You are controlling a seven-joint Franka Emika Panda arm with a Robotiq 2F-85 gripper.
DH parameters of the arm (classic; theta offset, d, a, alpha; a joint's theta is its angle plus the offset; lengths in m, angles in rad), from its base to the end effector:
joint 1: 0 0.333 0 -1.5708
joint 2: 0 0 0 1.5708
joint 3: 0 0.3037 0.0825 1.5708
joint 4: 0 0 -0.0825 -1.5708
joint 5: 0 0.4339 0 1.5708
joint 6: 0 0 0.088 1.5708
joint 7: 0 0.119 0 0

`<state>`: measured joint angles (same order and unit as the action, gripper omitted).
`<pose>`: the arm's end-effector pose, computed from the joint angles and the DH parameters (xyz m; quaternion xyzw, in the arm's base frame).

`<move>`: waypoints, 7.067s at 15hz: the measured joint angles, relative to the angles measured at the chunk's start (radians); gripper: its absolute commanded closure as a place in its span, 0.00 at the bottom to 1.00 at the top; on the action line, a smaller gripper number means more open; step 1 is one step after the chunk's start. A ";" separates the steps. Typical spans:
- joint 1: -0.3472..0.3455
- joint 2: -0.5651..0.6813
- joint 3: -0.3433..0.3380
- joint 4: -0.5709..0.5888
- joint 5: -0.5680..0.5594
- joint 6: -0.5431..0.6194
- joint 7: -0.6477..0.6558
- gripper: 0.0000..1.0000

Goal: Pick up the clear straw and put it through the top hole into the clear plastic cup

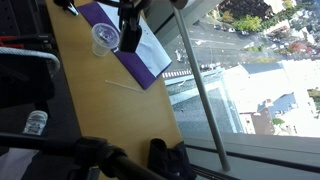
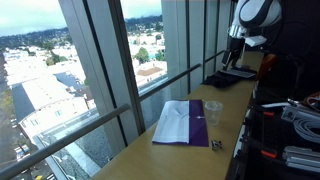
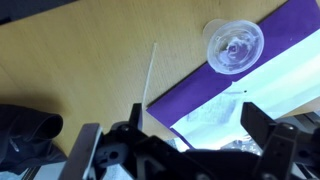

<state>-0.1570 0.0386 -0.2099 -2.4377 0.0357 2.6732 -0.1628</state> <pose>0.5003 -0.1939 0.2438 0.9883 -0.1159 0.0968 0.0204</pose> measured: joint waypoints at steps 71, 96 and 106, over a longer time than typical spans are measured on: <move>-0.004 0.809 0.067 0.941 -0.036 -0.575 0.082 0.97; -0.036 0.573 0.141 0.735 0.046 -1.195 -0.024 0.97; -0.051 0.594 0.155 0.643 0.111 -0.834 -0.023 0.97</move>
<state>-0.2079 0.6323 -0.0547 -1.7952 0.1464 1.8392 -0.1862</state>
